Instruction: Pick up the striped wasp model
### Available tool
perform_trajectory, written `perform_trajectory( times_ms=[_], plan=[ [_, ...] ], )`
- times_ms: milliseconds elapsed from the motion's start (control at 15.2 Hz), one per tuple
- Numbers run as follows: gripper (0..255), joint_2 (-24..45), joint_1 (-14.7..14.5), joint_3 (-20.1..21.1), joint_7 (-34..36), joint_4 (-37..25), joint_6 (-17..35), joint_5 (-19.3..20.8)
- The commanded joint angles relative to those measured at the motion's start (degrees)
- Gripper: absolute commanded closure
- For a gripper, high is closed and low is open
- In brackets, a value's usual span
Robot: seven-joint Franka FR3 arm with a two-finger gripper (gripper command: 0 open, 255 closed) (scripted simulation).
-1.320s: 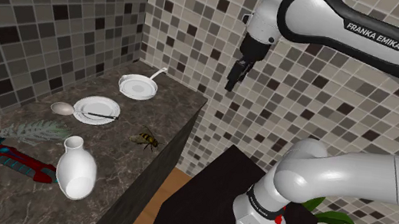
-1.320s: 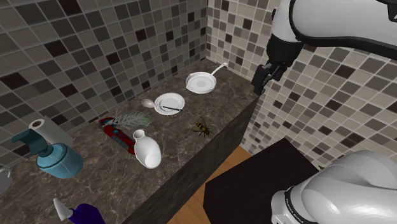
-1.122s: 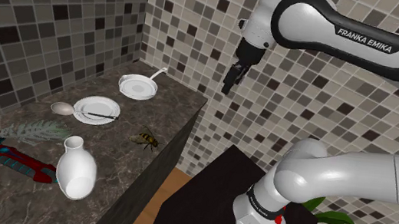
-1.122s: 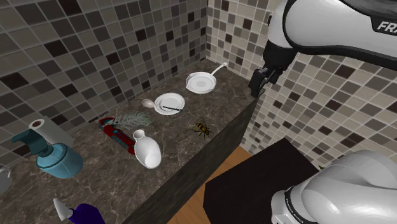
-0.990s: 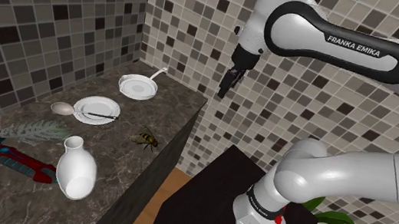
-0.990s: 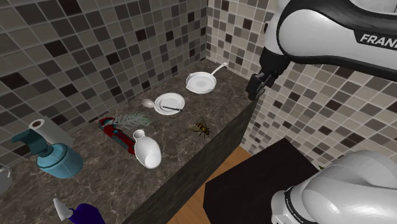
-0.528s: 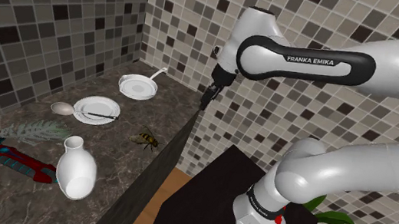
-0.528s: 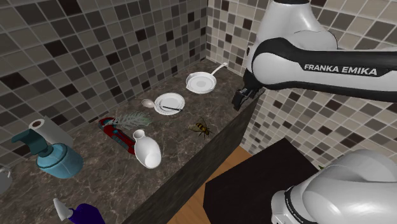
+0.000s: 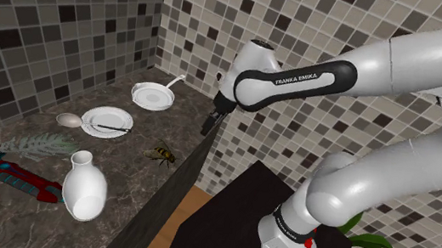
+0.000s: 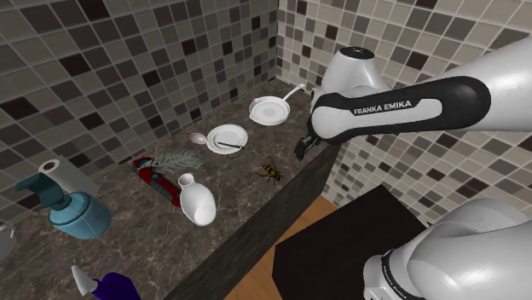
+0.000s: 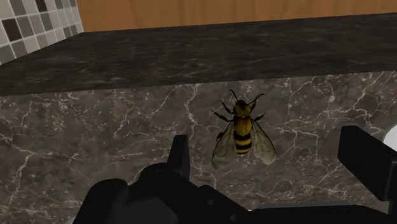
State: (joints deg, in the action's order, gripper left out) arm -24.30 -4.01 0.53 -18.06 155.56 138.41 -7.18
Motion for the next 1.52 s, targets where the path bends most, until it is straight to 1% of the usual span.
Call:
perform_trajectory(
  times_ms=[0,198,330,462,594,726,924,990,1452],
  plan=[
    [0,5.1,-1.17,-0.63,-2.09,-0.03,5.73,-1.78],
    [0,12.76,-3.47,-1.71,-6.16,-1.06,12.96,-5.8],
    [0,18.05,-5.25,-2.39,-9.95,-2.38,17.26,-9.83],
    [0,23.42,-6.79,-2.57,-14.89,-4.26,20.97,-15.29],
    [0,28.79,-7.44,-1.69,-20.8,-6.7,23.99,-21.87],
    [0,34.08,-6.89,0.34,-26.98,-9.65,26.44,-28.55],
    [0,41.8,-3.98,5.07,-35.07,-14.67,29.61,-36.47],
    [0,43.73,-2.99,6.44,-36.74,-16.01,30.41,-37.89],
    [0,50.29,0.98,11.22,-42.86,-18.51,34.88,-43.04]
  ],
)
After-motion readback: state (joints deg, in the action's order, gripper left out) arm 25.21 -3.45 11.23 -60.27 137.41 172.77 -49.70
